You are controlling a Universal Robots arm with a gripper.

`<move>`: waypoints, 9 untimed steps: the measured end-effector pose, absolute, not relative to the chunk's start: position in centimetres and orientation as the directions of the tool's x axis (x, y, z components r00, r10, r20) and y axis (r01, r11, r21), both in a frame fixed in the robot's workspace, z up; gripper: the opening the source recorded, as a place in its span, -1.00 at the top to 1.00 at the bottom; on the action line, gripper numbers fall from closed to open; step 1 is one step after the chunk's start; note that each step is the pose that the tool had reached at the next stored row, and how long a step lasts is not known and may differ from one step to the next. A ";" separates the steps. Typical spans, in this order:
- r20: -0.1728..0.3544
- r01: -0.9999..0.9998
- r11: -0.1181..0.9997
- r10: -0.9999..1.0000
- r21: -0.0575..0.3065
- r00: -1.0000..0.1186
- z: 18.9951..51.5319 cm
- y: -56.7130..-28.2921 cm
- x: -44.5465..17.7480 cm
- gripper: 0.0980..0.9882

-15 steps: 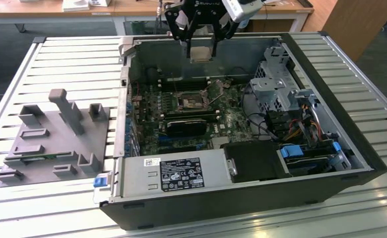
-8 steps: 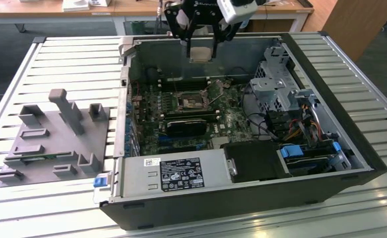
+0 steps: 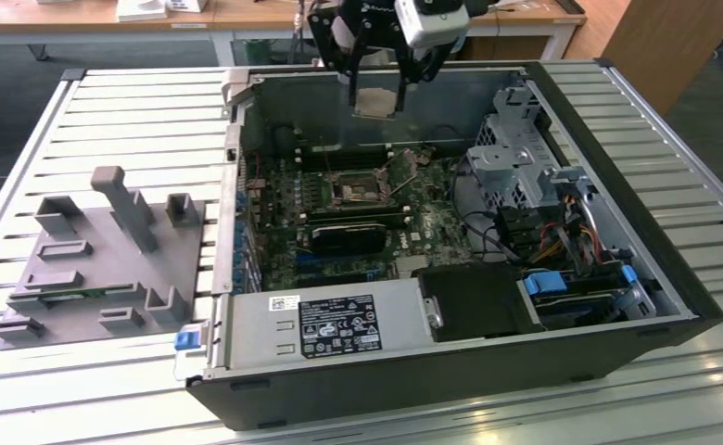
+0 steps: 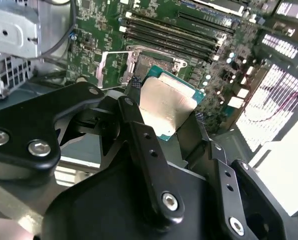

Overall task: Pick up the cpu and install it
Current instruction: 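Place the cpu into insertion slot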

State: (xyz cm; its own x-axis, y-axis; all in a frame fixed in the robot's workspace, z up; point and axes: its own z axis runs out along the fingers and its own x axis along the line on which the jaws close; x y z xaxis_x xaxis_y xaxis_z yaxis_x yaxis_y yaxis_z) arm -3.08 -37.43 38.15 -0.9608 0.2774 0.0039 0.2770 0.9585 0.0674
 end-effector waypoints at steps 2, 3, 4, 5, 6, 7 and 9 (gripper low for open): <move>0.004 0.308 0.949 0.308 0.067 -0.951 38.1 -37.4 -3.1 0.00; 0.004 0.325 0.943 0.325 0.067 -0.946 38.1 -37.4 -3.1 0.00; 0.004 0.340 0.938 0.341 0.067 -0.940 38.1 -37.4 -3.1 0.00; 0.004 0.356 0.932 0.356 0.067 -0.934 38.1 -37.4 -3.1 0.00; 0.004 0.370 0.926 0.371 0.067 -0.929 38.1 -37.4 -3.1 0.00; 0.004 0.384 0.921 0.384 0.068 -0.923 38.0 -37.4 -3.1 0.00; 0.004 0.408 0.910 0.409 0.067 -0.913 38.0 -37.4 -3.1 0.00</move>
